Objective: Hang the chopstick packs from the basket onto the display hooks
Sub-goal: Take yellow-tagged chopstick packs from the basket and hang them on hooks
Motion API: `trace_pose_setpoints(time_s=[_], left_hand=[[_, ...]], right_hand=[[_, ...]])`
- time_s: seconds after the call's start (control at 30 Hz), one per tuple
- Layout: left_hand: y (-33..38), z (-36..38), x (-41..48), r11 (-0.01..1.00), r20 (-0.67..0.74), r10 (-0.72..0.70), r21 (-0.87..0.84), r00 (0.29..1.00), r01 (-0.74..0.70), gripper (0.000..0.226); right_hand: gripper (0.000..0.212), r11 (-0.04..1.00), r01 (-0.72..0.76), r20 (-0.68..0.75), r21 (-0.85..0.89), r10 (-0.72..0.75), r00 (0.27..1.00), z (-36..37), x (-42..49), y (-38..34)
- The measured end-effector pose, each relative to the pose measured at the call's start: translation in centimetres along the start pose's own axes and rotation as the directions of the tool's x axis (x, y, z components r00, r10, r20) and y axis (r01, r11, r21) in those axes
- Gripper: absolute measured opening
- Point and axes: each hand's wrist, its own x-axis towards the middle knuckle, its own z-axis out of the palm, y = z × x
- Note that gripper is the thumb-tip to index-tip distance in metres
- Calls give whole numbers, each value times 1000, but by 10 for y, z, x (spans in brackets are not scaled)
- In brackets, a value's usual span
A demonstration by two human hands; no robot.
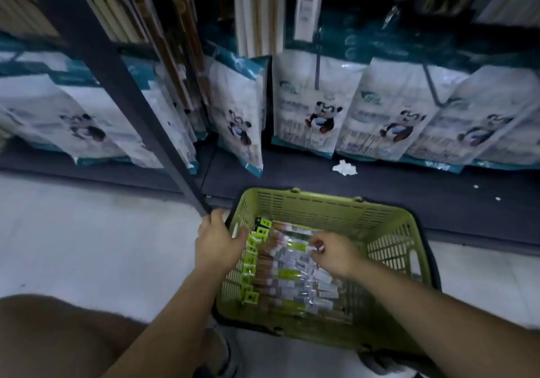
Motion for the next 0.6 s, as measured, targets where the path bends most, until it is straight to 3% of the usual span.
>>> trace_pose_setpoints(time_s=[0.07, 0.13, 0.23, 0.37, 0.47, 0.6], left_hand=[[-22, 12, -6, 999, 87, -48, 4, 995, 48, 61], [-41, 24, -9, 993, 125, -62, -88, 990, 73, 50], [-41, 26, -10, 983, 53, -35, -177, 998, 44, 31], [-47, 33, -5, 977, 17, -49, -208, 999, 51, 22], [-48, 35, -3, 975, 10, -52, -217, 999, 53, 20], [-49, 35, -2, 974, 11, -58, -220, 998, 59, 20]], right_hand=[[45, 997, -15, 41, -70, 18, 999, 21, 12, 18], [57, 990, 10, 49, -144, -2, 999, 40, 31, 32], [79, 976, 6, 60, -218, 7, 998, 46, 50, 43], [97, 952, 36, 144, -304, 9, 989, 61, 74, 44], [89, 936, 34, 102, -350, 2, 995, 72, 83, 36], [51, 909, 42, 12, -414, -40, 999, 75, 89, 32]])
